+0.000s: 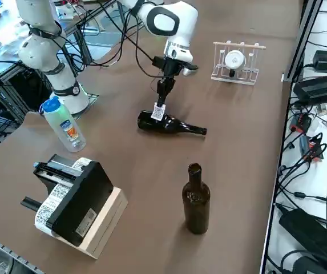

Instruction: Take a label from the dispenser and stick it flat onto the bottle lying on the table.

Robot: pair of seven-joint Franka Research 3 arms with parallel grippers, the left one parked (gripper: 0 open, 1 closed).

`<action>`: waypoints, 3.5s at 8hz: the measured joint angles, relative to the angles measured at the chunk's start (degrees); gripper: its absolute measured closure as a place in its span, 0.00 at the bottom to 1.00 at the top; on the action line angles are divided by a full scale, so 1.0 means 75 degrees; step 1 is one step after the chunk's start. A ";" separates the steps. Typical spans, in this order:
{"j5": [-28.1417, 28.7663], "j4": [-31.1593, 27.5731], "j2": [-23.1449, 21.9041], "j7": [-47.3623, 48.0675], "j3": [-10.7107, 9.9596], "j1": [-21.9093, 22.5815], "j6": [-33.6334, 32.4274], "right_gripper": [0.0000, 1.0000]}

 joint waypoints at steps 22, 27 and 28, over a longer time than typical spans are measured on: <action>0.0007 0.0335 0.0431 0.0335 0.0001 0.0299 -0.0298 0.98; 0.0007 0.0355 0.0524 0.0354 0.0001 0.0300 -0.0290 0.97; 0.0007 0.0356 0.0555 0.0393 0.0001 0.0300 -0.0286 0.97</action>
